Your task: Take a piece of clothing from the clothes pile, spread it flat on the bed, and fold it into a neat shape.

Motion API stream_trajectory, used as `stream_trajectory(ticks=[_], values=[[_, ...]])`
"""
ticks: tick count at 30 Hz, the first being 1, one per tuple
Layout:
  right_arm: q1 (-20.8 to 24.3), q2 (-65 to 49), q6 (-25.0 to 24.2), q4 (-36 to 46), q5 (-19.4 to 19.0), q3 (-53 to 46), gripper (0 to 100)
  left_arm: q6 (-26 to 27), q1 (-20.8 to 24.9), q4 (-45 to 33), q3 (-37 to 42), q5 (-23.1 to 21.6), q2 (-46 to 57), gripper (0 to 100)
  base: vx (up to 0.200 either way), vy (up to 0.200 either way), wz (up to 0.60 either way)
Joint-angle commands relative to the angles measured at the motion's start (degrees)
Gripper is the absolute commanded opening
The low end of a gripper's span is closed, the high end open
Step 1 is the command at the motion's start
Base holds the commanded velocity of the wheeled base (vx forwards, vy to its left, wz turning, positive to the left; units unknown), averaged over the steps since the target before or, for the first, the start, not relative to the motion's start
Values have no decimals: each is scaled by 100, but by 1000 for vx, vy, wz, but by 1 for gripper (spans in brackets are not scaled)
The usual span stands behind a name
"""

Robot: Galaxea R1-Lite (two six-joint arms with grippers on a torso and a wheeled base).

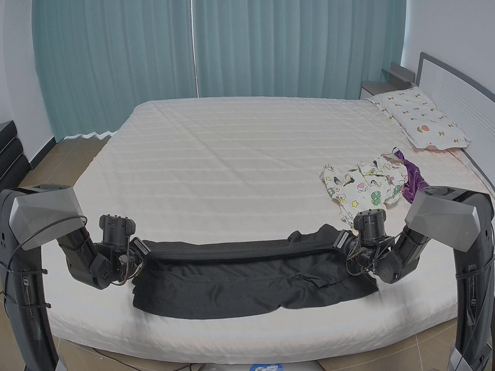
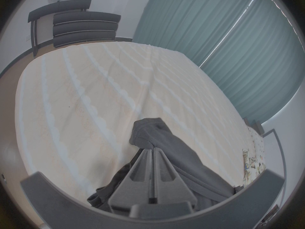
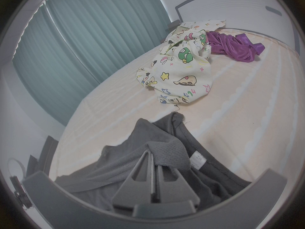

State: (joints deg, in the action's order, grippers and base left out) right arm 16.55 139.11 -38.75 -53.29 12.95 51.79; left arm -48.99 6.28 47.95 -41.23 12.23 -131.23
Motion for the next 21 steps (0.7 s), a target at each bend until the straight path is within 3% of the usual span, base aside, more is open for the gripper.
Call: stream_trajectory(ticks=[1, 9, 20, 21], values=[[14, -33, 158, 2, -3, -213, 0, 109, 75, -5, 159, -10, -34, 0, 0, 0, 0], [14, -77, 518, 2, -108, -485, 0, 654, 128, -5, 475, -19, -43, 0, 0, 0, 0], [58, -33, 685, 11, -143, -599, 0, 883, 234, -13, 598, -1, -175, 0, 0, 0, 0], [58, -33, 694, 11, -143, -599, 0, 883, 234, -13, 598, -1, -175, 100, 0, 0, 0]])
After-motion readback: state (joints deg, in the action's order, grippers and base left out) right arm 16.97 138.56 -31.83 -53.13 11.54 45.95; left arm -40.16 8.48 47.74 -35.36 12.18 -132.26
